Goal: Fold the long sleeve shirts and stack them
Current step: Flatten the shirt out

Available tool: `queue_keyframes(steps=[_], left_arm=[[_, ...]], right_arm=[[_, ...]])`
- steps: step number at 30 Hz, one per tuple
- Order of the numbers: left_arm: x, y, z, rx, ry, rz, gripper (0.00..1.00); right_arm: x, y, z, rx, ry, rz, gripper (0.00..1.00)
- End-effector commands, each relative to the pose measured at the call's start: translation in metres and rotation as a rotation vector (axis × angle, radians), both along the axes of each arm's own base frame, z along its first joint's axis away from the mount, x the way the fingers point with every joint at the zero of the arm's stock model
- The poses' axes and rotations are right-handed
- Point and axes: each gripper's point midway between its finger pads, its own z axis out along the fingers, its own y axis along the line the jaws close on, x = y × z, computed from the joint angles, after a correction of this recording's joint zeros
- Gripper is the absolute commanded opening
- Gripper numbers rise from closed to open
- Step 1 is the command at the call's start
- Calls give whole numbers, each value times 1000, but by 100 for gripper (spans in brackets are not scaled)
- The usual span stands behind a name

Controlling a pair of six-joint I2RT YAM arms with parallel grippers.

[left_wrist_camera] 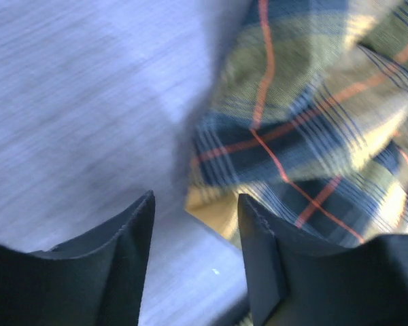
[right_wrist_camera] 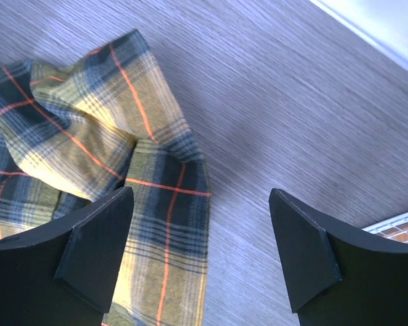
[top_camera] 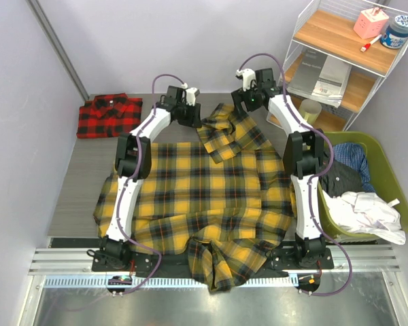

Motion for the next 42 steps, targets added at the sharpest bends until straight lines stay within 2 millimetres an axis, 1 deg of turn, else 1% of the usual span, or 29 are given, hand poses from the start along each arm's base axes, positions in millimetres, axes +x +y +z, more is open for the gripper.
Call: queue_keyframes(steps=[1, 2, 3, 5, 7, 8, 9, 11, 12, 13, 14, 15, 19, 23, 25, 26, 27, 28, 30, 31, 32, 33, 34, 35, 36, 37, 38, 39, 42], left_arm=[[15, -1, -10, 24, -17, 34, 43], [22, -5, 2, 8, -43, 28, 38], [22, -6, 1, 5, -35, 24, 29], [25, -8, 3, -15, -42, 12, 22], [26, -14, 10, -52, -55, -19, 14], [25, -15, 15, -67, -61, -36, 8], [27, -16, 20, -76, -77, -45, 0], [29, -18, 33, -103, -104, -67, 0], [36, -18, 52, -122, -161, -68, 0], [42, -14, 65, -136, -195, -57, 0], [46, -12, 74, -145, -223, -43, 0], [53, -10, 103, -161, -292, -29, 0], [77, -7, 185, -191, -578, -11, 0], [94, 4, 221, -65, -822, -12, 0], [102, 13, 216, -9, -852, 14, 0], [103, 17, 212, 21, -846, 22, 5], [105, 23, 210, 67, -857, 19, 30], [106, 38, 204, 99, -828, 28, 41], [89, 58, 202, 132, -754, -35, 58], [77, 77, 192, 114, -694, -103, 61], [65, 93, 208, 123, -687, -121, 62], [46, 110, 189, 144, -578, -144, 65], [35, 138, 184, 158, -556, -197, 66], [23, 151, 184, 180, -538, -243, 67], [-9, 164, 160, 184, -386, -288, 66], [-14, 192, 158, 246, -400, -338, 65], [-28, 199, 149, 257, -349, -372, 62], [-52, 209, 133, 251, -241, -401, 61], [-71, 226, 111, 319, -184, -509, 58]], right_arm=[[7, 4, 4, 50, -22, 15, 85], [6, 3, -3, 50, -7, 17, 85], [6, 4, -7, 54, 2, 20, 84], [5, 7, -16, 80, 28, 28, 81], [2, 10, -20, 109, 50, 41, 68], [0, 14, -16, 150, 59, 61, 54], [-2, 17, -15, 166, 69, 74, 46], [-6, 19, -12, 200, 84, 89, 30], [-10, 24, -2, 226, 83, 116, 11], [-12, 25, 1, 235, 83, 121, 3], [-14, 25, 2, 238, 86, 122, 1], [-16, 26, 5, 245, 88, 125, 1], [-24, 24, 25, 263, 70, 138, 1], [-31, 19, 31, 261, 68, 136, 1], [-32, 16, 32, 260, 66, 135, 1], [-32, 16, 33, 260, 62, 135, 1], [-31, 16, 33, 261, 61, 135, 1], [-30, 16, 34, 260, 57, 139, 1], [-27, 18, 38, 262, 43, 145, 1], [-27, 18, 37, 262, 47, 147, 1], [-25, 16, 38, 253, 35, 145, 1], [-24, 16, 34, 248, 38, 148, 1], [-23, 16, 33, 246, 34, 151, 1], [-21, 18, 32, 240, 29, 158, 1], [-19, 17, 27, 232, 32, 150, 1], [-17, 17, 24, 226, 32, 149, 1], [-13, 17, 26, 221, 17, 149, 1], [-9, 16, 19, 205, 18, 140, 1], [0, 11, 18, 174, -11, 127, 1]])
